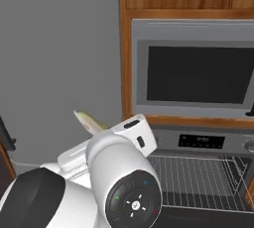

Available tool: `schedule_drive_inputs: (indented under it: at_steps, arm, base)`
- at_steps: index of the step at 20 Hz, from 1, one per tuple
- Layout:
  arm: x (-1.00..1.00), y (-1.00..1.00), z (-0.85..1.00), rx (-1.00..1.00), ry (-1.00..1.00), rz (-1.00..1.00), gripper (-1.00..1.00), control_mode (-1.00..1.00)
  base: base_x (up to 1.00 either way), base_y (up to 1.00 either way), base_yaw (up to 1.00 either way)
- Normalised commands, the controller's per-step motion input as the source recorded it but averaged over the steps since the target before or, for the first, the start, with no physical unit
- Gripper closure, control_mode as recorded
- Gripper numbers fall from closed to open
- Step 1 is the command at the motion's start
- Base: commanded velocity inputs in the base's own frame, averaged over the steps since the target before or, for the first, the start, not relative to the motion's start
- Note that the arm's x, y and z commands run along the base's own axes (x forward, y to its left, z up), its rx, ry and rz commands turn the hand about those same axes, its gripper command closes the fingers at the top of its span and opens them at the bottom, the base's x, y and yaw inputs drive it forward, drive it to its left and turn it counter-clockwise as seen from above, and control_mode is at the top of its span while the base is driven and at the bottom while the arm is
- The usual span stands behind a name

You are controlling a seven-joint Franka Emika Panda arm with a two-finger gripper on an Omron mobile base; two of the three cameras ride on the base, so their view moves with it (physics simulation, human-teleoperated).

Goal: Take the fish from the oven and place it on the plate on the counter.

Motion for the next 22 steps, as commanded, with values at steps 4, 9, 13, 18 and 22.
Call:
schedule_drive_inputs:
  at_steps: [4, 9, 13, 18, 22]
  arm:
    - [0.00, 0.00, 0.00, 0.00, 0.00, 0.00, 1.00, 1.00]
    - [0.00, 0.00, 0.00, 0.00, 0.00, 0.00, 1.00, 1.00]
    - [0.00, 0.00, 0.00, 0.00, 0.00, 0.00, 1.00, 1.00]
    - [0.00, 0.00, 0.00, 0.00, 0.00, 0.00, 1.00, 1.00]
    - [0.00, 0.00, 0.00, 0.00, 0.00, 0.00, 1.00, 1.00]
  base:
    - [0.00, 0.70, -0.16]
    - [-0.21, 0.19, -0.17]
    - [-0.79, -0.01, -0.21]
    - [-1.00, 0.00, -0.18]
    - [-1.00, 0.00, -0.15]
